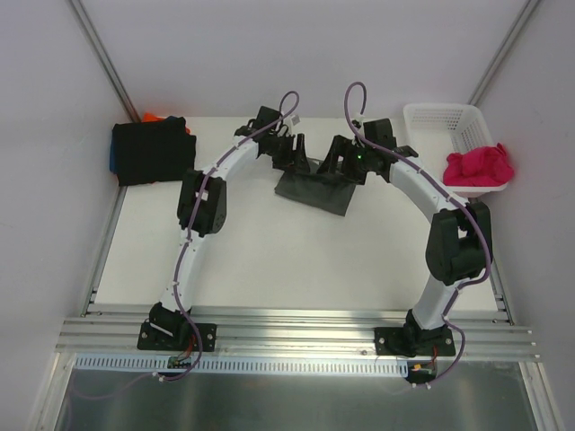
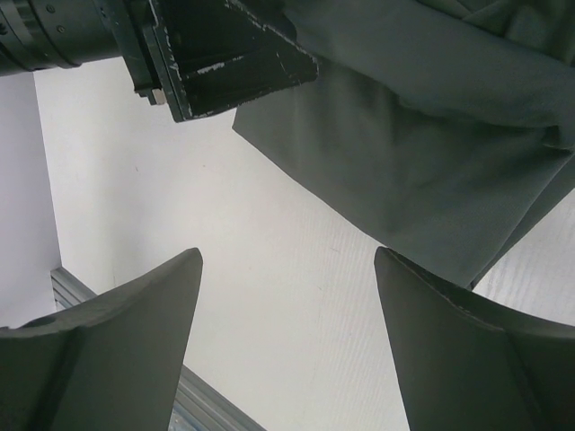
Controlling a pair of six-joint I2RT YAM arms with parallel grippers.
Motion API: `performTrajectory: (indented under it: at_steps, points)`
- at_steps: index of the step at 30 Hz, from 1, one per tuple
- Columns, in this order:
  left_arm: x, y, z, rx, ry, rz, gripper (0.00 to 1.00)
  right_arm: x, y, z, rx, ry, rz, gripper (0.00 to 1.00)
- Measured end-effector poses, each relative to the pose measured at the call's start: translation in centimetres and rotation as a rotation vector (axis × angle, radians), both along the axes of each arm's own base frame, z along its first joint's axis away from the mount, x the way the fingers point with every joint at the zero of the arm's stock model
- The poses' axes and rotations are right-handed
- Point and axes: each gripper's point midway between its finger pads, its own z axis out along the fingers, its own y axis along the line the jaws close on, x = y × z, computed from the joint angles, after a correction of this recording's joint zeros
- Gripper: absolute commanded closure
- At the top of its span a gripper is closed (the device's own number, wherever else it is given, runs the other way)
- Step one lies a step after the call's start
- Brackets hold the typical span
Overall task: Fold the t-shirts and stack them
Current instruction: Fold the tshirt
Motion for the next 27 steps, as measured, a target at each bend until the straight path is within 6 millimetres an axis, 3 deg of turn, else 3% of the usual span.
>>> performTrajectory:
  at_steps: [11, 17, 22, 27]
  points:
    - [4.8, -1.8, 5.7, -0.04, -0.261, 0.047, 0.32, 0.0, 0.4, -0.1, -0.02, -0.017, 0.001, 0.18]
    - [5.6, -1.5, 5.7, -0.018, -0.302, 0.058, 0.27, -0.5, 1.5, -0.2, -0.033, -0.028, 0.031, 0.17]
    - [5.2, 0.1, 4.6, 0.019, -0.266, 0.083, 0.23, -0.7, 1.8, -0.3, -0.049, -0.042, 0.049, 0.17]
    - [4.9, 4.5, 4.3, 0.034, -0.188, 0.127, 0.21, -0.4, 1.4, -0.4, -0.068, -0.057, 0.052, 0.17]
